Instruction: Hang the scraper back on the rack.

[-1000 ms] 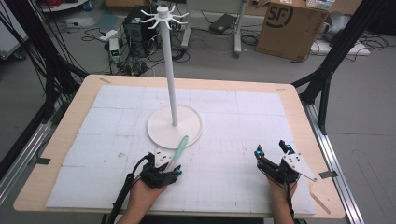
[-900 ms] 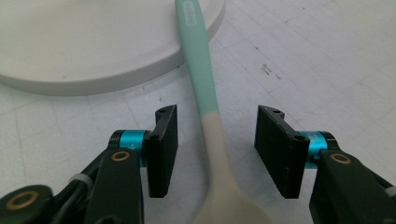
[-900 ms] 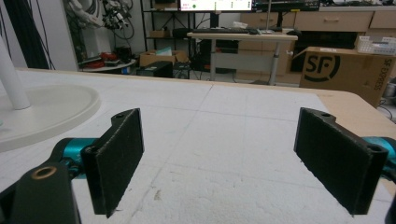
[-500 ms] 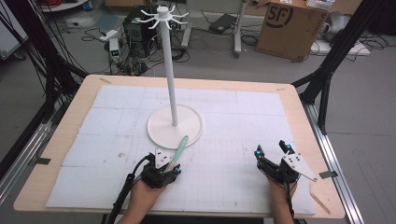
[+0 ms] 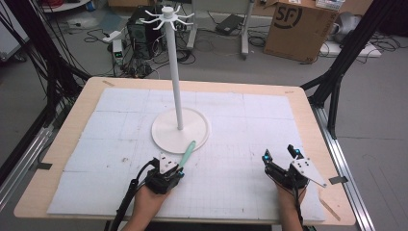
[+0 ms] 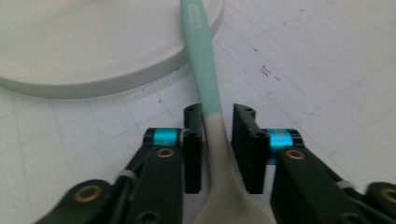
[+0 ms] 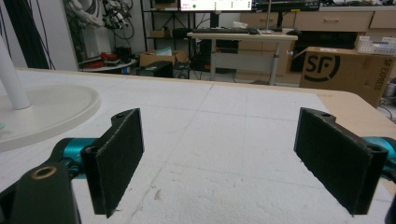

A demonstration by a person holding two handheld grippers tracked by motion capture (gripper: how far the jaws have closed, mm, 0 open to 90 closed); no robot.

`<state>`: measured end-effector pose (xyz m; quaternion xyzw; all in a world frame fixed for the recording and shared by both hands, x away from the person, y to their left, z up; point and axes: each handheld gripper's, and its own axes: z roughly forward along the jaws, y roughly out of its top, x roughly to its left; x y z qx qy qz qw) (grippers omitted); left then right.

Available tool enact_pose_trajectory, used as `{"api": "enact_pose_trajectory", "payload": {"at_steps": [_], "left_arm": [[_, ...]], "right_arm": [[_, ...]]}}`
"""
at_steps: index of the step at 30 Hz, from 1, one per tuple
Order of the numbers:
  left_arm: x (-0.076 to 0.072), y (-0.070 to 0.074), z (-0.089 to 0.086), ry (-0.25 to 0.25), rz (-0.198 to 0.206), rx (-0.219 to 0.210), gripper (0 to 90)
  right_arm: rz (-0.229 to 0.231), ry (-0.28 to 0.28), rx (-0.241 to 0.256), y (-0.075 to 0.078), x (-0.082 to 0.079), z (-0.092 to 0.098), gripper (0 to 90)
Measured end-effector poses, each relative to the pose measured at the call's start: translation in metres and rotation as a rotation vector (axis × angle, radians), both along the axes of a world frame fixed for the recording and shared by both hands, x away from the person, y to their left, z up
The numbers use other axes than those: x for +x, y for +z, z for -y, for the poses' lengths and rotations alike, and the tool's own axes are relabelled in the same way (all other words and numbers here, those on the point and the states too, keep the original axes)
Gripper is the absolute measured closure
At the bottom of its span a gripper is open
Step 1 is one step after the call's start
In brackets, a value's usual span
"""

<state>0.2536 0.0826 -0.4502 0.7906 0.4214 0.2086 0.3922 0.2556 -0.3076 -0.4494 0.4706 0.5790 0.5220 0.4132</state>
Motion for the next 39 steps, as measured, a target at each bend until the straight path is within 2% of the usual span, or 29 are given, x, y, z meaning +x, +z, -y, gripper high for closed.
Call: {"api": "enact_pose_trajectory", "payload": {"at_steps": [10, 16, 24, 28, 31, 39], "left_arm": [[0.000, 0.000, 0.000, -0.001, -0.001, -0.005, 80.1], [-0.001, 0.000, -0.001, -0.019, 0.007, -0.009, 80.3], [-0.002, 0.001, -0.004, -0.039, 0.023, -0.040, 80.4], [-0.003, 0.002, -0.005, -0.046, 0.050, -0.061, 80.4], [-0.004, 0.003, -0.008, -0.043, 0.086, -0.062, 80.4], [-0.007, 0.010, -0.017, -0.024, 0.173, -0.115, 80.4]], "right_arm": [[0.000, 0.002, 0.002, 0.000, 0.000, 0.000, 15.2], [0.001, 0.003, 0.003, 0.000, 0.000, 0.000, 15.2], [0.004, 0.002, -0.001, 0.000, 0.000, 0.000, 15.2], [0.001, 0.004, 0.003, 0.000, 0.000, 0.000, 15.1], [0.000, 0.002, 0.003, 0.000, 0.000, 0.000, 15.2], [0.003, 0.003, 0.000, 0.000, 0.000, 0.000, 15.2]]}}
